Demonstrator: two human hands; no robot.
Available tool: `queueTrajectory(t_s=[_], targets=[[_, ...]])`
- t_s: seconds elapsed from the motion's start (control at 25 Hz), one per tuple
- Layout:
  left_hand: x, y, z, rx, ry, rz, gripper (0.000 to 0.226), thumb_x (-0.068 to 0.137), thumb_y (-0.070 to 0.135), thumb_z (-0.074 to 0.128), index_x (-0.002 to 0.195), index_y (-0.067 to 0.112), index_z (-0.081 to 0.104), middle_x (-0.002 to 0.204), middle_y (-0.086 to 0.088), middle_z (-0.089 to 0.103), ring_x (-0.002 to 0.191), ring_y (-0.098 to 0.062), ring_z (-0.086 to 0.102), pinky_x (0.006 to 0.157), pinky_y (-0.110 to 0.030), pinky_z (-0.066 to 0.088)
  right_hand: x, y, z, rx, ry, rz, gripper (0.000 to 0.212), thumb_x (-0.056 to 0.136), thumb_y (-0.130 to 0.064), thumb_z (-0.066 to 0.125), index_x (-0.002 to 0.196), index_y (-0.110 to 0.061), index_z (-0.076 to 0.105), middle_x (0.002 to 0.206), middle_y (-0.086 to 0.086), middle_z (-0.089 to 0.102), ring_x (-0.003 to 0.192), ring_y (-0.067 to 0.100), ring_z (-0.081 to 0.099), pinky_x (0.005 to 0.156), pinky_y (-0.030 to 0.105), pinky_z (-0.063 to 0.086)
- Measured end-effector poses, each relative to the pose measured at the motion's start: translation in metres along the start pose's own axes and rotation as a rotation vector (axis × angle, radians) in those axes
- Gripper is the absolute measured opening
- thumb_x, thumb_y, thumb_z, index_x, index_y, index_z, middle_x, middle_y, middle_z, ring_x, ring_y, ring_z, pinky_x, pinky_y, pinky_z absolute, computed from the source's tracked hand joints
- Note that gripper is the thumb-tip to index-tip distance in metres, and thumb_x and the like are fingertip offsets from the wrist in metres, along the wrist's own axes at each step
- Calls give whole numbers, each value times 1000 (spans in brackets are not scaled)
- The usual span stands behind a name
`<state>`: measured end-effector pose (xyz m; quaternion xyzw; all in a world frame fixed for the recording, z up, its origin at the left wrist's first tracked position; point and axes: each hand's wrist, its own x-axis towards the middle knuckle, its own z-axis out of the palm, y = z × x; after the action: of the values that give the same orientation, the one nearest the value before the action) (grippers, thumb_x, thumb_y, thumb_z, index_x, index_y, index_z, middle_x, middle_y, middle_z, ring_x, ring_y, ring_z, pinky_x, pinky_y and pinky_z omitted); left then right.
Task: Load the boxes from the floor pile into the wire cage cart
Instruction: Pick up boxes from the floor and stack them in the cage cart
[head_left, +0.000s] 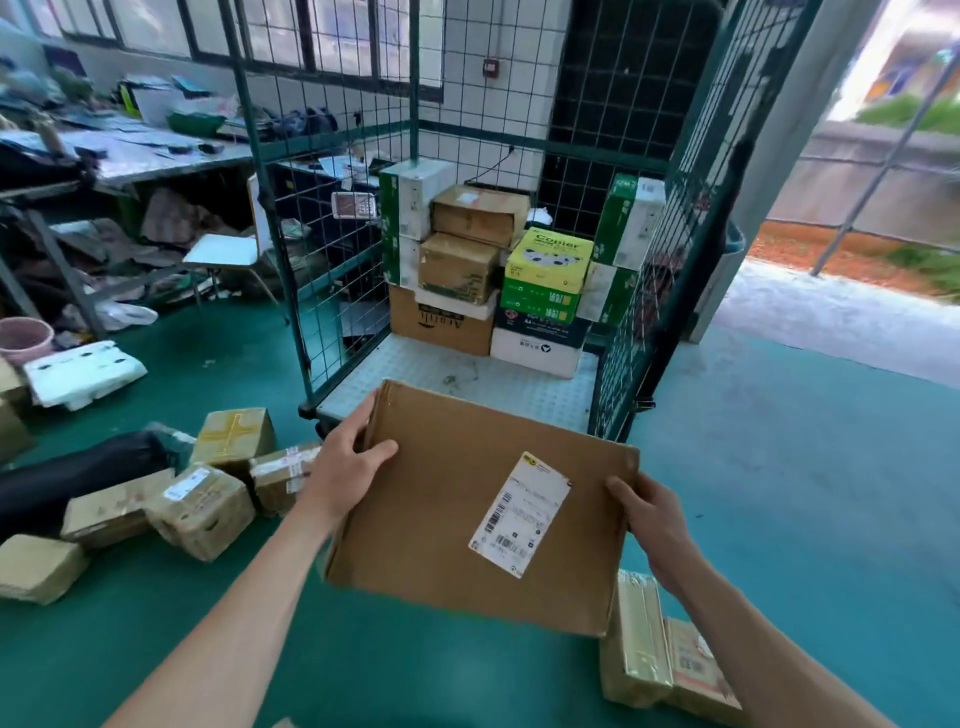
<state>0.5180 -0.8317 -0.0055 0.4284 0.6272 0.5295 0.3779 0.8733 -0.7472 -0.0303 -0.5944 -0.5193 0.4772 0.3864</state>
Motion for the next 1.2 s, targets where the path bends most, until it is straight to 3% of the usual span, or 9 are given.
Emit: queueTrajectory(t_s=[0.08,0.16,0.24,0.36,0.48,0.64,0.76,1.04,1.2], targets=[[45,3,-6,-16,-10,1,72,97,11,63,153,45,35,141,6,56,122,-19,59,104,-47,51,36,-21,18,23,9,-30,11,101,-25,60,107,-26,69,100,-8,74,91,12,67,78,31,53],[89,9,-15,-11,85,-3,66,97,8,65,154,30,40,138,4,55,122,-18,57,104,-41,49,75,-40,35,44,50,-39,11,101,-29,60,107,-26,69,99,-5,73,89,15,67,75,34,53],[135,14,-27,-16,186,1,45,95,11,68,138,15,54,131,0,60,117,-17,58,103,-37,49,110,-54,53,68,110,-56,14,99,-31,63,104,-19,69,96,2,71,85,21,64,73,38,51],[208,25,-39,70,227,48,19,96,20,68,113,12,65,109,0,69,102,-17,64,90,-34,54,157,-73,79,100,176,-67,19,98,-31,63,95,-13,68,88,7,65,76,22,58,69,39,47],[264,36,-37,128,299,57,19,96,28,67,99,10,68,92,1,68,87,-15,63,68,-24,46,196,-93,96,120,177,-75,20,101,-28,60,95,-10,68,90,7,67,81,19,60,71,32,47],[331,31,-25,156,358,56,25,98,30,64,81,12,64,81,-3,65,79,-25,62,66,-33,47,265,-115,109,89,194,-89,25,103,-32,54,98,-12,67,95,8,68,84,20,61,73,35,48],[388,26,-7,159,326,67,21,96,33,67,83,16,66,85,0,68,84,-20,64,74,-39,53,332,-120,115,103,212,-48,28,104,-37,51,103,-14,66,98,9,68,87,23,62,73,37,49],[519,64,25,163,138,70,19,91,31,74,89,13,68,88,-3,70,82,-19,65,69,-27,49,483,-166,105,214,194,37,29,106,-33,50,101,-9,66,96,14,67,83,24,60,68,36,49],[586,66,47,266,150,72,27,93,40,69,87,14,65,86,-3,69,81,-20,66,72,-35,53,560,-186,102,224,175,56,27,105,-33,52,103,-11,68,100,12,69,92,28,64,77,40,53]])
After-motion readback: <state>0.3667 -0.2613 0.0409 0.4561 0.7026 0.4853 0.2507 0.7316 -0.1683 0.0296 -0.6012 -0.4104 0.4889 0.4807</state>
